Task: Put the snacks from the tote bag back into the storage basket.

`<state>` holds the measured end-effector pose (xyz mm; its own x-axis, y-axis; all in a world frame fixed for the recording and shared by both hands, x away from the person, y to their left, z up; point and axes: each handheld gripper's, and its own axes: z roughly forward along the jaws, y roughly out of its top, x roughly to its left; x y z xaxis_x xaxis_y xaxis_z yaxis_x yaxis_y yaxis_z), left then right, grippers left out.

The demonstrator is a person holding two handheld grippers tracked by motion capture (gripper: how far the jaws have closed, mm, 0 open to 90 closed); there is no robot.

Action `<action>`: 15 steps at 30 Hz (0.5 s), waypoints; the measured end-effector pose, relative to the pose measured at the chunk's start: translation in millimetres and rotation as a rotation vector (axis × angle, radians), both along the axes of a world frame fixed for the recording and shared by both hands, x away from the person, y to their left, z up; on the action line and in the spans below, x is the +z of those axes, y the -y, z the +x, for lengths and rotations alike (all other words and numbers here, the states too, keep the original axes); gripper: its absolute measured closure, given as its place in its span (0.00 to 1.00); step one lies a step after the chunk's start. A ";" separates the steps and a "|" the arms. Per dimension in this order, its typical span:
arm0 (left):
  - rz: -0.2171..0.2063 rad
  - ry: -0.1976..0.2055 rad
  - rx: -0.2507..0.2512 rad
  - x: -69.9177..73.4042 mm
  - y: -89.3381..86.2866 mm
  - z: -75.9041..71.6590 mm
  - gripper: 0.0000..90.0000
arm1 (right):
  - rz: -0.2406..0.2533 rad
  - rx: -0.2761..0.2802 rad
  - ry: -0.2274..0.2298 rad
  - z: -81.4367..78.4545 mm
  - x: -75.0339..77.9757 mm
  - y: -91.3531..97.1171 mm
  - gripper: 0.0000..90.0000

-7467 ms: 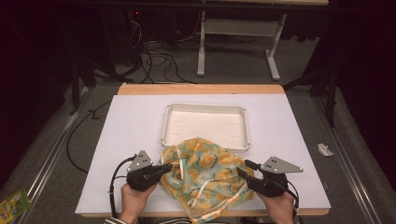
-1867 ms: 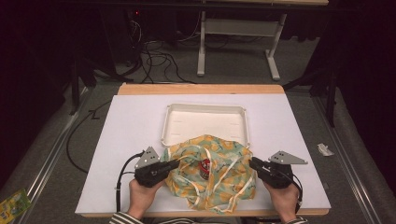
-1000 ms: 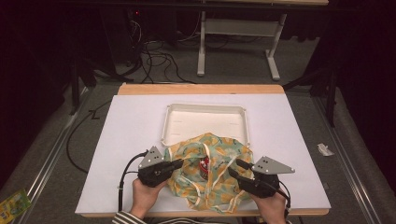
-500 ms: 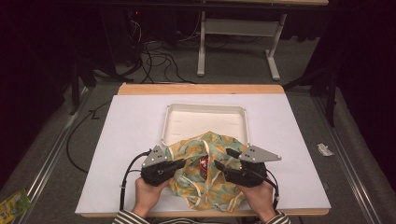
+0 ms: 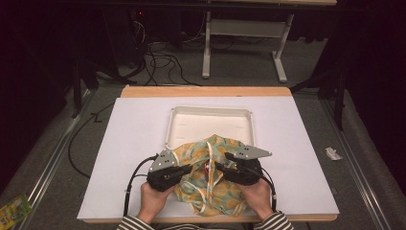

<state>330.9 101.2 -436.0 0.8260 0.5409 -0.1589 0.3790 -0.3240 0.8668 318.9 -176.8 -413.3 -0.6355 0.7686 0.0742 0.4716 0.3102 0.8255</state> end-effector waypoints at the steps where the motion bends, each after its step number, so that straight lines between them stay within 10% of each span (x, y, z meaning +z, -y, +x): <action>1: 0.000 -0.001 -0.001 -0.1 0.1 -0.2 1.00 | -0.004 0.005 -0.001 0.6 -1.8 0.1 0.66; 9: 0.001 -0.003 0.002 -2.5 -0.9 -0.2 1.00 | -0.023 0.035 -0.015 1.9 -5.9 2.9 0.99; 15: 0.000 0.003 0.012 -2.2 -3.4 -1.1 1.00 | -0.025 0.038 0.014 -2.2 -3.2 6.8 1.00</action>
<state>329.8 104.6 -438.1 0.8198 0.5508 -0.1564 0.3802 -0.3195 0.8680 316.8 -183.6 -416.5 -0.6651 0.7454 0.0460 0.4474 0.3483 0.8237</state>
